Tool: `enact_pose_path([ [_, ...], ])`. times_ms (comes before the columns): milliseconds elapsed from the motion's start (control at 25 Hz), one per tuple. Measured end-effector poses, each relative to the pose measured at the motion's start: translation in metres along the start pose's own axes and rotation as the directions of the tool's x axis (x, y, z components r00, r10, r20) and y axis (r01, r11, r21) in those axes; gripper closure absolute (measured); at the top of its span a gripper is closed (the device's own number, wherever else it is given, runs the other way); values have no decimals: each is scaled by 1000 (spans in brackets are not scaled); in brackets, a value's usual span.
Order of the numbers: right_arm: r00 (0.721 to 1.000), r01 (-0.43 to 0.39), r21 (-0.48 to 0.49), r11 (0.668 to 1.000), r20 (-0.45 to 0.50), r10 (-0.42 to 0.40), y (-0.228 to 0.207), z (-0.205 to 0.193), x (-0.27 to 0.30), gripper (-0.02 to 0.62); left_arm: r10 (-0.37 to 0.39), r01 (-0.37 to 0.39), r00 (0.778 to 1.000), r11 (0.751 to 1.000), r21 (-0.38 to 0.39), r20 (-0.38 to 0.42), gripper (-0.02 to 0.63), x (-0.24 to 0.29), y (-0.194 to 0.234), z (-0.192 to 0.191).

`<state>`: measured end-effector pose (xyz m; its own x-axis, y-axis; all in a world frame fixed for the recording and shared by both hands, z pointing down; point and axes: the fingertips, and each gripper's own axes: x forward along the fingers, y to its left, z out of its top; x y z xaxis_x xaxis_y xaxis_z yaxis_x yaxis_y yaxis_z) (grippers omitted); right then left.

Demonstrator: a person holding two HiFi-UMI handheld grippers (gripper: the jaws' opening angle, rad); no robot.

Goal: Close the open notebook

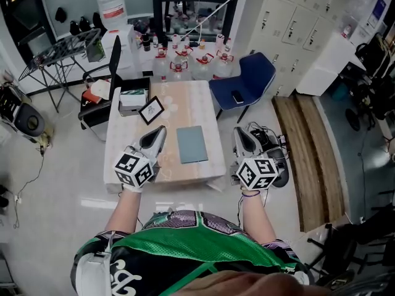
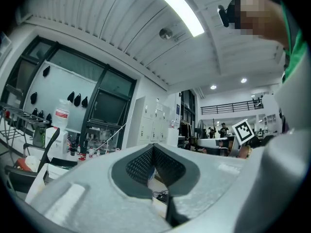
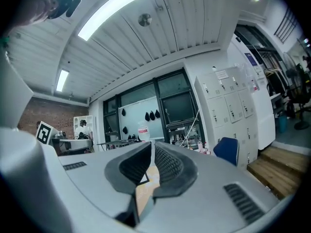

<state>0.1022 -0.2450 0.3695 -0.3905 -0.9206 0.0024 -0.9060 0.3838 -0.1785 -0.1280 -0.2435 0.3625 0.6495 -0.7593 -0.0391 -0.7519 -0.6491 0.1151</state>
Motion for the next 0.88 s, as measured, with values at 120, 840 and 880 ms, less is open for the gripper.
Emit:
enact_pose_path([
  [120, 1000, 4, -6, 1000, 4, -4, 4, 1, -2, 584, -5, 5, 1000, 1000, -8, 3, 592, -2, -1, 0],
  [840, 1000, -14, -22, 1000, 0, 14, 4, 11, -7, 594, -3, 3, 1000, 1000, -18, -2, 592, 3, -11, -3],
  [880, 1000, -16, -26, 1000, 0, 16, 3, 11, -8, 594, -4, 4, 1000, 1000, -17, -3, 592, 5, -12, -4],
])
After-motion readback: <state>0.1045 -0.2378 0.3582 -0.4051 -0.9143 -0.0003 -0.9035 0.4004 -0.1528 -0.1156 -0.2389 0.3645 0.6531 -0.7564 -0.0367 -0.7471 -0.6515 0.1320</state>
